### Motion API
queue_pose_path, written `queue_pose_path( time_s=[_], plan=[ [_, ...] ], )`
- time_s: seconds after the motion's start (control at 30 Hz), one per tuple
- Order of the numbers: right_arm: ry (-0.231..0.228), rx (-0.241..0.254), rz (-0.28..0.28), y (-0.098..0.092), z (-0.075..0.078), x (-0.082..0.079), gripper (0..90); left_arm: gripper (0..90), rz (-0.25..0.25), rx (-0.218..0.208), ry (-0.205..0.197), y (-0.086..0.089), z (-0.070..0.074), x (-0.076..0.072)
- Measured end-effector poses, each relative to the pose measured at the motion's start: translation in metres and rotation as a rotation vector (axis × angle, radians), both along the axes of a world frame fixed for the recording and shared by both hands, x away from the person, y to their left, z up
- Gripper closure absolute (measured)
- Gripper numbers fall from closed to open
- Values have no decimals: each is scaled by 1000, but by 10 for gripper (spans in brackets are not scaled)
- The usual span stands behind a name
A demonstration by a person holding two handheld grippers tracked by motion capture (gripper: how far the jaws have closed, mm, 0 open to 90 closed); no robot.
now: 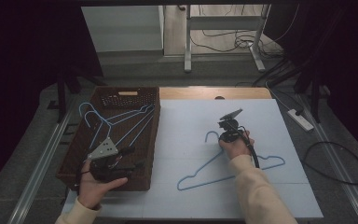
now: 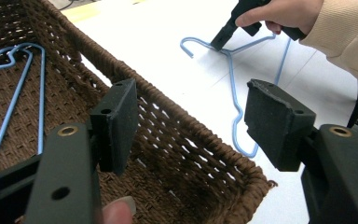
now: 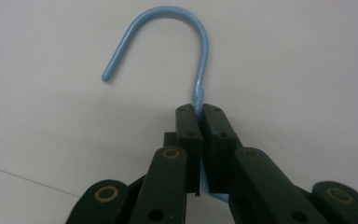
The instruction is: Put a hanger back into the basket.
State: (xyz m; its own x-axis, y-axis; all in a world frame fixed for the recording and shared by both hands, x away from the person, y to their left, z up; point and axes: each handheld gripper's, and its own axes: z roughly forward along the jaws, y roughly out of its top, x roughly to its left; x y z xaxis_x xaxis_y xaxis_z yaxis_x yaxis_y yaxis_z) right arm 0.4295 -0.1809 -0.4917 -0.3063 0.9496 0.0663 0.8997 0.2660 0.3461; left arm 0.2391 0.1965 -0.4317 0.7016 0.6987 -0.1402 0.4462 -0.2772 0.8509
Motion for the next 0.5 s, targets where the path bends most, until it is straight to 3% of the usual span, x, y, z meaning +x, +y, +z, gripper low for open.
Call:
queue_pose_path(
  time_s=[0.07, 0.33, 0.5],
  plan=[
    [-44, 13, 24, 0, 7, -6, 862, 357, -11, 4, 1, -5, 0, -1],
    [-129, 52, 64, -3, 22, -21, 861, 358, -34, 20, 17, -22, 1, 0],
    [-174, 78, 92, -5, 31, -31, 861, 358, -65, 54, 62, -54, 1, 4]
  ],
)
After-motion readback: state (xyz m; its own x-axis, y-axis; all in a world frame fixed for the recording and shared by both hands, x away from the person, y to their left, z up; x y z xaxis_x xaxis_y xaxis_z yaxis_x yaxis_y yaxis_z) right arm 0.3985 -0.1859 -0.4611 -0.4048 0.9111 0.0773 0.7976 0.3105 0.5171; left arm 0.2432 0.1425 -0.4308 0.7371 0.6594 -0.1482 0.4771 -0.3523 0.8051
